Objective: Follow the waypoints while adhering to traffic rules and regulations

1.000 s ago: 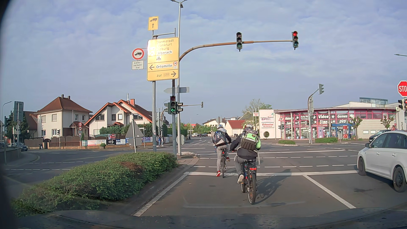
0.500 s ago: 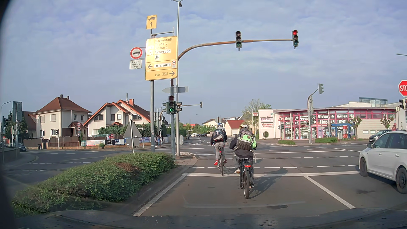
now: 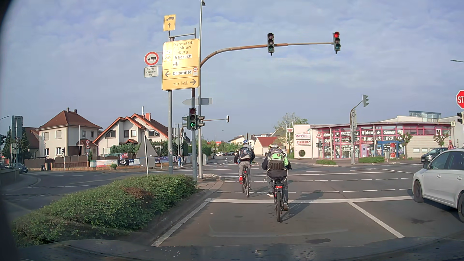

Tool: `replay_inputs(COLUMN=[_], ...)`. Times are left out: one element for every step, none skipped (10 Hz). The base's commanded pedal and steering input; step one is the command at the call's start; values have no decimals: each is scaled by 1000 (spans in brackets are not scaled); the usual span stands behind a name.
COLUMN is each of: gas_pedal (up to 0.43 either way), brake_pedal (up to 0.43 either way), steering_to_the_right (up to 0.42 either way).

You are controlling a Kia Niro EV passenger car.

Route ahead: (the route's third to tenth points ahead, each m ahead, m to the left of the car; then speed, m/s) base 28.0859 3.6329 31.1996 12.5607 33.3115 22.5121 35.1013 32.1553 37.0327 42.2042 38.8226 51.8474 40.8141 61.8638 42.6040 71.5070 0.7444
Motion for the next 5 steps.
replay_inputs(gas_pedal=[39,67,87,110,118], brake_pedal=[0,0,0,0,0], steering_to_the_right=[64,63,63,63,61])
